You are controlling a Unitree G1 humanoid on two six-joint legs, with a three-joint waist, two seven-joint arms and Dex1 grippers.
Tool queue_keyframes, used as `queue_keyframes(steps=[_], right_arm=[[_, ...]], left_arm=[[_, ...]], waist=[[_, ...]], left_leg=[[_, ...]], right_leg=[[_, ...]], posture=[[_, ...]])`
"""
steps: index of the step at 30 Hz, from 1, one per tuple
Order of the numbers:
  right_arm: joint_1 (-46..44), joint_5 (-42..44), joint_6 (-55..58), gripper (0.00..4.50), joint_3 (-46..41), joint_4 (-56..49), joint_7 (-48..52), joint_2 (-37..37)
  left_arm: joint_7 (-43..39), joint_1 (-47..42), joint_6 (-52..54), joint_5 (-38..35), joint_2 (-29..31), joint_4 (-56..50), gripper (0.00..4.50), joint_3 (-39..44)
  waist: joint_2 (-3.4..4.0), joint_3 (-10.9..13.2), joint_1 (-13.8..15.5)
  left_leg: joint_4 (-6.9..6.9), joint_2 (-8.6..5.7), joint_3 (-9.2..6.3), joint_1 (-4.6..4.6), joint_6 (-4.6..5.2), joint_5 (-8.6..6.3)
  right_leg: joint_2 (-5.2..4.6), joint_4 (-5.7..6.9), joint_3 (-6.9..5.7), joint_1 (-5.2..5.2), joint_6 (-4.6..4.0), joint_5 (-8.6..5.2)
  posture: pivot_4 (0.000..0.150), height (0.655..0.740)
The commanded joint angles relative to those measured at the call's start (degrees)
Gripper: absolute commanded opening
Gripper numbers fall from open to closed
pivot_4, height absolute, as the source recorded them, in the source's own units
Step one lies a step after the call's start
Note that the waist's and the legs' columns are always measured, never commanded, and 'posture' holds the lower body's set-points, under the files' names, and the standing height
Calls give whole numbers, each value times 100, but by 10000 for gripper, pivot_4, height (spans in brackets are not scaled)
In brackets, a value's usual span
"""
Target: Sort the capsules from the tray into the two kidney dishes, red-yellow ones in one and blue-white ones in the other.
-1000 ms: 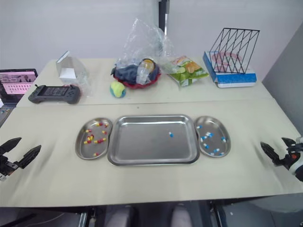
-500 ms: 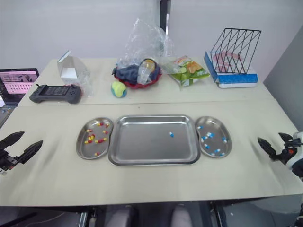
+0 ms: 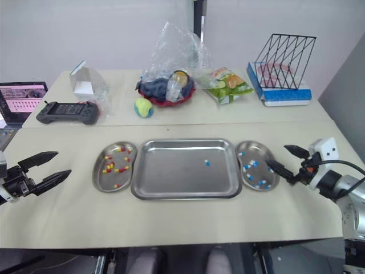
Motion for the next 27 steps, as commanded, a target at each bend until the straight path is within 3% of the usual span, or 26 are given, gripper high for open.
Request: queue_keyframes(steps=[1,6,10,27], right_arm=[[-294,-46,447,44819,936,-1127,-281,333],[-581,-492,896,44819,1650,-1297,-524,356],[-1007,-700,1116,44819,2032,-1147,-932,794],[-1647,-1458,1496,44819,2636,-242,-1703,1728]], left_arm=[[-156,-105,-53,-14,115,-273,45000,-95],[-144,-24,-8,-36,115,-415,45000,-91],[-124,217,-86,-13,66,-549,45000,-41],[62,655,-252,-26,0,-642,45000,84]], waist=[[0,0,-26],[0,0,-1],[-2,0,-4],[-2,0,-27]], left_leg=[[0,1,-2,0,0,0],[0,0,-2,-8,0,0],[-1,0,-4,-13,0,0],[-3,0,-5,-11,0,0]], right_leg=[[1,1,-1,0,0,0],[0,0,0,-8,0,0],[1,0,-4,-9,-1,0],[1,1,-3,-18,-2,0]], posture=[[1500,7346],[1500,7346],[1500,7346],[1500,7346]])
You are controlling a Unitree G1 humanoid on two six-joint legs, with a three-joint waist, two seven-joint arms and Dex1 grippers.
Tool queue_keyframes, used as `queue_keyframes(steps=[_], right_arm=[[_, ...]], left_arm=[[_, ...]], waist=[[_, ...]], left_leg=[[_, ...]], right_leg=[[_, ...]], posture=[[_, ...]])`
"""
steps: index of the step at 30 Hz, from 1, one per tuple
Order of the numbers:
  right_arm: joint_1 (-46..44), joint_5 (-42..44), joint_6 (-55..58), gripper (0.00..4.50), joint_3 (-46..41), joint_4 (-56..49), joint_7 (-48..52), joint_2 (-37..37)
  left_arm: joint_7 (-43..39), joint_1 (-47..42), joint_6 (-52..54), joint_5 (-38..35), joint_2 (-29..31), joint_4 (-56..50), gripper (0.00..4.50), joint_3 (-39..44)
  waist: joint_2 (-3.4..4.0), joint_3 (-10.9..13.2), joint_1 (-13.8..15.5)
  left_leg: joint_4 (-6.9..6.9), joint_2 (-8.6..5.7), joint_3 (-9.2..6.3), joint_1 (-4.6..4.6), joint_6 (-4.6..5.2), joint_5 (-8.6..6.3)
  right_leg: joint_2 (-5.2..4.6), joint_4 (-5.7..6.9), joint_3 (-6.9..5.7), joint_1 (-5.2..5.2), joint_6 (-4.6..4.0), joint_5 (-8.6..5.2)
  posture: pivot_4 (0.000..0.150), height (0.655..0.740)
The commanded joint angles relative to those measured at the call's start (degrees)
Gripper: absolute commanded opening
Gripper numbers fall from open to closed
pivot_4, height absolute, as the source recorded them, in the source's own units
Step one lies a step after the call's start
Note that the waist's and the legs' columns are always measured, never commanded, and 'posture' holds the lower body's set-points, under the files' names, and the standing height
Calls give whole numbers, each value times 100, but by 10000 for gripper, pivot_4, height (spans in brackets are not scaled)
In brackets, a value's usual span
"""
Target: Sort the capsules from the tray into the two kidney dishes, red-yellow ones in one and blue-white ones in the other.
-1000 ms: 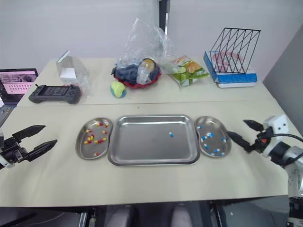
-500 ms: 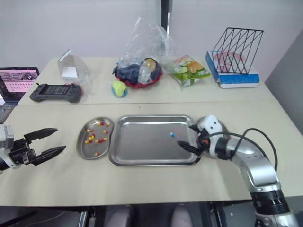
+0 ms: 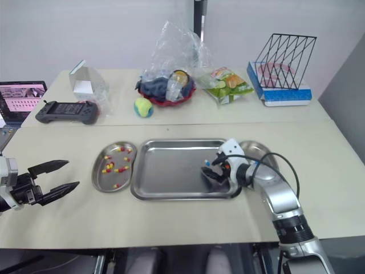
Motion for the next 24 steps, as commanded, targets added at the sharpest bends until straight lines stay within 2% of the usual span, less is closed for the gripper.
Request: queue_keyframes(steps=[1,2,4,7,12,14,20,24], right_arm=[[-79,-83,38,44819,39,-55,-22,41],[-84,-150,31,39664,70,-37,-42,34],[-99,-179,63,33940,68,9,-80,74],[-95,-276,115,22512,153,88,-72,63],[-78,-321,181,5586,163,59,-107,80],[-95,-316,201,330,151,30,-115,83],[-196,-149,146,330,-23,-87,-85,157],[-560,666,164,330,-1080,-201,161,7]], left_arm=[[17,47,-112,-46,19,-42,45000,213],[28,45,-118,-45,22,-39,45000,212],[38,46,-114,-56,22,-54,45000,199],[41,71,-119,-49,18,-83,45000,178],[39,75,-129,-39,30,-74,45000,173],[45,66,-136,-24,39,-64,45000,164],[40,76,-154,11,40,-53,45000,137],[13,-40,-164,27,44,27,45000,69]], waist=[[0,0,-3],[0,0,-3],[0,0,4],[-1,-1,9],[-7,-4,9],[-7,-4,10],[-8,-5,9],[-3,-1,12]], left_leg=[[-2,0,-1,0,0,0],[-3,1,-1,1,0,0],[-3,1,-1,1,0,0],[-3,0,0,2,0,0],[-3,1,-1,5,0,0],[-3,1,-1,5,0,0],[-3,0,-1,6,0,0],[-3,0,0,-1,0,0]], right_leg=[[1,1,-1,-1,0,0],[1,2,-1,-1,0,0],[1,1,-1,0,0,0],[1,0,-1,2,0,0],[1,0,-1,5,0,0],[1,0,-1,5,0,0],[0,0,-1,5,0,0],[-1,-1,0,0,0,0]], posture=[[1500,7346],[1500,7346],[1500,7346],[1500,7346],[1500,7346],[1500,7346],[1500,7346],[1500,7346]])
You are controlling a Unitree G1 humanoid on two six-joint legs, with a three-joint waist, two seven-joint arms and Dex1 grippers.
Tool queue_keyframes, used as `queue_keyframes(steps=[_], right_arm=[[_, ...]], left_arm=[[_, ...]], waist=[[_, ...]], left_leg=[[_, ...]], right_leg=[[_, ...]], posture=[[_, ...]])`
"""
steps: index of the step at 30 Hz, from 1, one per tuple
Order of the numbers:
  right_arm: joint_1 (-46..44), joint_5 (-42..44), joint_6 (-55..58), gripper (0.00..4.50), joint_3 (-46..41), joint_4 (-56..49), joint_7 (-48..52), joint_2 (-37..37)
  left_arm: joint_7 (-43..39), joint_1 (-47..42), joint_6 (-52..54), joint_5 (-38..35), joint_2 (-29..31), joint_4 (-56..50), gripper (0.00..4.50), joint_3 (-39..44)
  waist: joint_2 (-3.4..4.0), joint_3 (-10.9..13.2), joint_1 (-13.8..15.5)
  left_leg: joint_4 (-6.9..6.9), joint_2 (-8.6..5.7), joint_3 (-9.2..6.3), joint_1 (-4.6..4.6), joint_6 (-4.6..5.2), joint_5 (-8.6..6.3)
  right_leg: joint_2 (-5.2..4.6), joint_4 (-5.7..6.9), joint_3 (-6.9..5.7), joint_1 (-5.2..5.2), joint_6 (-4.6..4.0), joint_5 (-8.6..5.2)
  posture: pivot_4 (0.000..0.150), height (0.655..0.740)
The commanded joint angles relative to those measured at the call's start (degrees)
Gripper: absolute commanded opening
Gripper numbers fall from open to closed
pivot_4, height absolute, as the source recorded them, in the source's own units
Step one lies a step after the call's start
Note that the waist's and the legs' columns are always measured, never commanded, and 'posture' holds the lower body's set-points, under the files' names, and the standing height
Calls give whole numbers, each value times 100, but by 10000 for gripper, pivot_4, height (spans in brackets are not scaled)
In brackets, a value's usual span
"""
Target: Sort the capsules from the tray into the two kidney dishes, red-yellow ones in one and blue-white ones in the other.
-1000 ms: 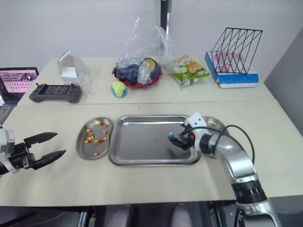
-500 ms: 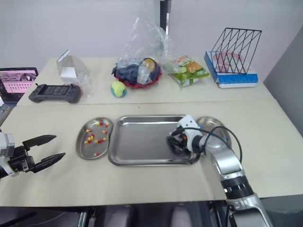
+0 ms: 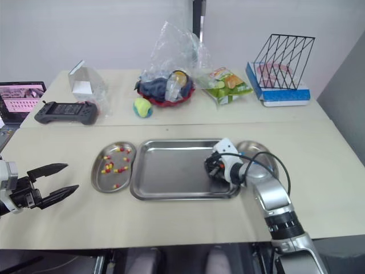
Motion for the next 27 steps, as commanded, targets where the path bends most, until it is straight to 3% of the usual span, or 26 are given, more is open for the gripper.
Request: queue_keyframes(steps=[1,9,20,27], right_arm=[[-441,493,-22,330,-935,-195,139,-318],[-187,175,-680,330,-1500,771,535,-1544],[248,77,-880,330,-1453,1046,753,-1620],[159,216,-974,24585,-1734,1132,1013,-1771]], left_arm=[[-4,-109,-81,5,51,29,45000,70],[-82,-353,-110,60,52,230,45000,-33],[-110,-463,-171,167,43,341,45000,-79],[174,-516,-80,286,97,456,45000,-20]], waist=[[1,0,9],[-3,-1,42],[-2,-1,-23],[-2,-1,-3]], left_leg=[[0,0,1,0,0,0],[-4,0,1,0,0,0],[-5,1,4,3,0,0],[-4,1,4,3,0,0]], right_leg=[[-1,0,0,0,0,0],[0,-2,-6,5,0,0],[0,-1,-2,1,-1,-1],[-1,-2,-2,3,-1,-1]], posture=[[1500,7346],[1500,7346],[1500,7346],[1500,7346]])
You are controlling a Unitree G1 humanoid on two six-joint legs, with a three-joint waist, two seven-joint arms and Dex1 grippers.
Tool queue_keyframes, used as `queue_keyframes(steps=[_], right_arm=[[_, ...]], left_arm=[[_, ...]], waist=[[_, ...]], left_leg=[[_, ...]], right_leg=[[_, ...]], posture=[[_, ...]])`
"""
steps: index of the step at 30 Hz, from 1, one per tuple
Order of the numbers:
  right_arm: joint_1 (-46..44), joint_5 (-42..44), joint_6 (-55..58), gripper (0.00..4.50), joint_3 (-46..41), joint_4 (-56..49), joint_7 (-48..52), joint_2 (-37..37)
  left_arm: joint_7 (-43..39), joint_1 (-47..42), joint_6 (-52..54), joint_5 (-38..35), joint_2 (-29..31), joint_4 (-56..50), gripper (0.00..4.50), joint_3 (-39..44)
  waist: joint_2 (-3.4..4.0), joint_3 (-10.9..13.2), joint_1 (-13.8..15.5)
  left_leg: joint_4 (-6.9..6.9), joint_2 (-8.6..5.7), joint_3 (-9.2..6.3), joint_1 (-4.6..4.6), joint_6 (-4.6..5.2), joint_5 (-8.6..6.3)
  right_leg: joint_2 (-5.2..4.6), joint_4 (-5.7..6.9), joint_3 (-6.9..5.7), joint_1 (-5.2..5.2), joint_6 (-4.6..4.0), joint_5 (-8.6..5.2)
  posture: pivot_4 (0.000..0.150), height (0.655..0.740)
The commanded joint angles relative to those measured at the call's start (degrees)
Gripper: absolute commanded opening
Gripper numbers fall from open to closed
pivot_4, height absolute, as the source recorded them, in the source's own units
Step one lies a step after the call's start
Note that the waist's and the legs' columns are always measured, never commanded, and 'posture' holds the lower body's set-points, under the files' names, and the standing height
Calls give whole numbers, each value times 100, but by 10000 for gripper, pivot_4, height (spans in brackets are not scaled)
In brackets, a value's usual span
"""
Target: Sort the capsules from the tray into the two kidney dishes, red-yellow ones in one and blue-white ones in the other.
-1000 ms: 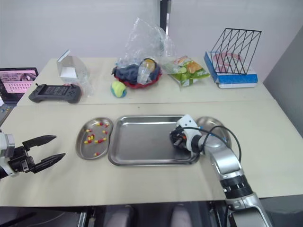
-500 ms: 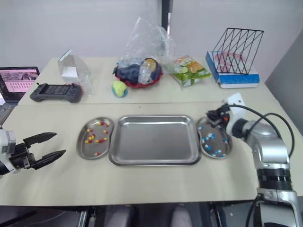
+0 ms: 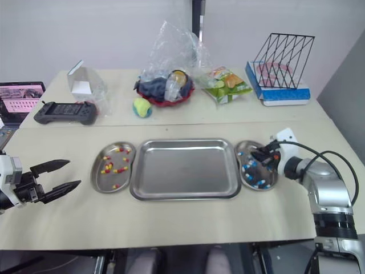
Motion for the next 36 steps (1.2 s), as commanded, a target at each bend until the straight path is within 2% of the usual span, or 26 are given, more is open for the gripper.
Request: queue_keyframes(steps=[1,6,9,13,18,22,36], right_arm=[[-116,200,-272,28026,-409,-11,185,-241],[90,724,-608,44545,-989,76,865,-450],[233,1052,-940,44545,-1611,529,1192,-561],[562,976,-1598,44545,-2094,1358,1467,-870],[708,925,-2093,44545,-2331,2003,1592,-1044],[1087,711,-2674,44545,-2389,2630,1527,-1110],[1139,795,-2767,44545,-2228,2472,1603,-958]], left_arm=[[281,-121,45,61,116,78,45000,117],[862,-431,249,149,153,405,45000,199],[1173,-487,367,342,237,524,45000,101],[1576,-598,615,466,333,761,45000,145],[1969,-696,538,595,380,998,45000,225],[2241,-419,48,955,355,1362,45000,197],[2054,-490,-150,908,271,1492,45000,124]], waist=[[0,0,12],[0,0,23],[-1,0,17],[-1,1,34],[-1,1,-15],[0,0,-20],[-1,0,14]], left_leg=[[0,0,0,0,0,0],[0,-1,0,1,0,0],[0,0,0,1,0,0],[0,-1,0,1,0,0],[-1,-1,2,8,0,0],[-10,0,4,13,0,0],[-10,-1,12,15,-1,0]], right_leg=[[0,0,0,0,0,0],[0,-1,-1,2,0,0],[0,-1,-1,4,0,0],[0,-1,-2,5,0,0],[0,0,-1,6,1,0],[0,-6,0,8,1,-1],[-5,-4,3,11,1,-1]], posture=[[1500,7346],[1500,7346],[1500,7346],[1500,7346],[1500,7346],[1500,7346],[1500,7346]])
